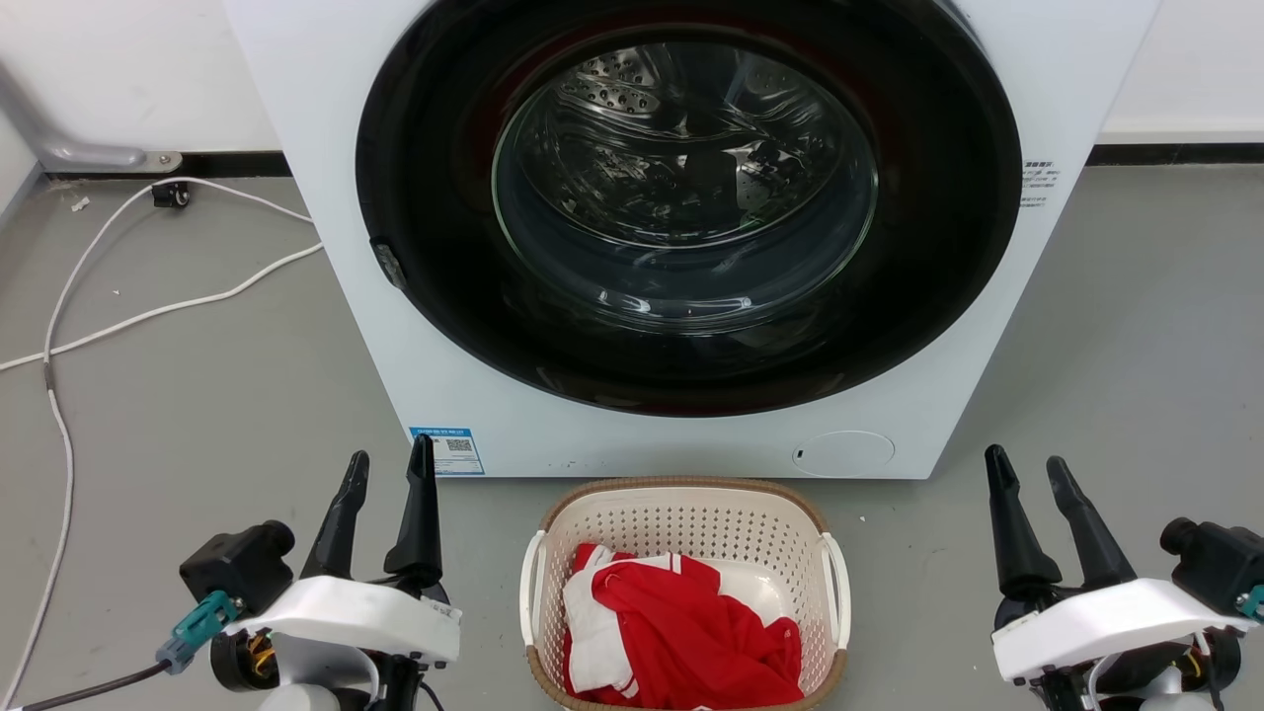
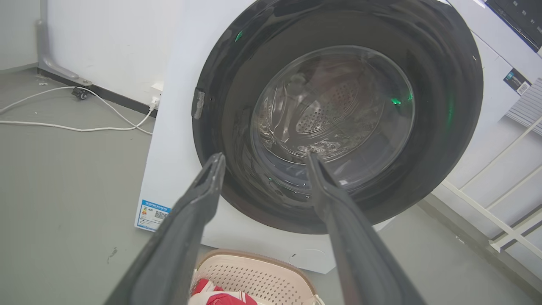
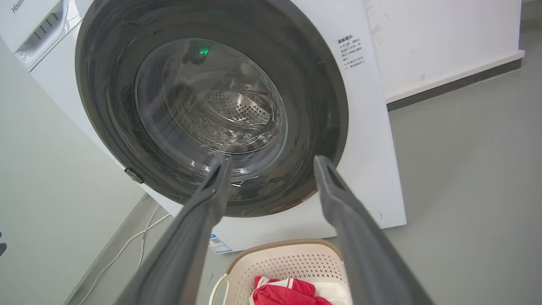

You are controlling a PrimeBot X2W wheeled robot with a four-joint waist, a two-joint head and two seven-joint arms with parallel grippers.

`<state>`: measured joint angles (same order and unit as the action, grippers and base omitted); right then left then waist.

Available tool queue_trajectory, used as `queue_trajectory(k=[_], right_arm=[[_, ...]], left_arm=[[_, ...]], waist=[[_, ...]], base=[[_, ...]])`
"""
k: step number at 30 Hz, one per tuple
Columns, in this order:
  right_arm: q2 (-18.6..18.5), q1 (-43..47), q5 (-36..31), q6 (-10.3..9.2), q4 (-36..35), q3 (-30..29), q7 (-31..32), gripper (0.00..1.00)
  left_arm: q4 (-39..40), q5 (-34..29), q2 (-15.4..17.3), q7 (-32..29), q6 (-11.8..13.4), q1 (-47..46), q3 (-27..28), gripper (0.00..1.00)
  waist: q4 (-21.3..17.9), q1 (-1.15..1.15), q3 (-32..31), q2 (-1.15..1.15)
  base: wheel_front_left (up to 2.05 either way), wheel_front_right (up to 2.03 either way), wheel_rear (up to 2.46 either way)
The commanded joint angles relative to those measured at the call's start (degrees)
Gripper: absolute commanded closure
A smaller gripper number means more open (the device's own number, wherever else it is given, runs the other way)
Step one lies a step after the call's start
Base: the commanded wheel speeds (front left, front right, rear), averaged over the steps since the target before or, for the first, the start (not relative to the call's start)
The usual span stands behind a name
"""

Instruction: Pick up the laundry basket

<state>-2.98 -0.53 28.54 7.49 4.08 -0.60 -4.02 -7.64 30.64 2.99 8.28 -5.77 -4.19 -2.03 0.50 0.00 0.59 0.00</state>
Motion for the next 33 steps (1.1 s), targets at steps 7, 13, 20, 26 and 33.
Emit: queue_trajectory(k=[7,13,20,26,33], right_arm=[[0.0,0.8,-5.6,0.00,-1.5,0.5,-0.4,0.00],[0.0,0.9,-9.2,0.00,-1.8,0.4,-0.6,0.00],[0.1,1.3,-12.3,0.00,-2.0,0.3,-0.6,0.00],[0.1,1.7,-15.2,0.00,-2.1,0.4,-0.9,0.00],[0.1,1.8,-17.7,0.00,-2.1,0.5,-1.4,0.00]], left_arm=[[0.8,-5.9,0.6,1.5,0.5,-0.9,-0.8,0.00],[0.6,-9.4,0.7,2.3,0.6,-1.0,-1.4,0.00],[0.1,-12.7,0.8,3.1,1.0,-1.2,-1.9,0.00],[-0.3,-15.6,0.9,3.8,1.4,-1.1,-2.1,0.00],[-0.1,-18.5,1.0,4.7,2.0,-1.0,-1.7,0.00]], waist=[[-0.1,0.00,0.1,0.00],[-0.2,0.00,0.2,0.00],[-0.2,0.00,0.3,0.00],[-0.4,0.00,0.3,0.00],[-0.4,0.00,0.4,0.00]], base=[[0.00,0.00,0.00],[0.00,0.00,0.00],[0.00,0.00,0.00],[0.00,0.00,0.00],[0.00,0.00,0.00]])
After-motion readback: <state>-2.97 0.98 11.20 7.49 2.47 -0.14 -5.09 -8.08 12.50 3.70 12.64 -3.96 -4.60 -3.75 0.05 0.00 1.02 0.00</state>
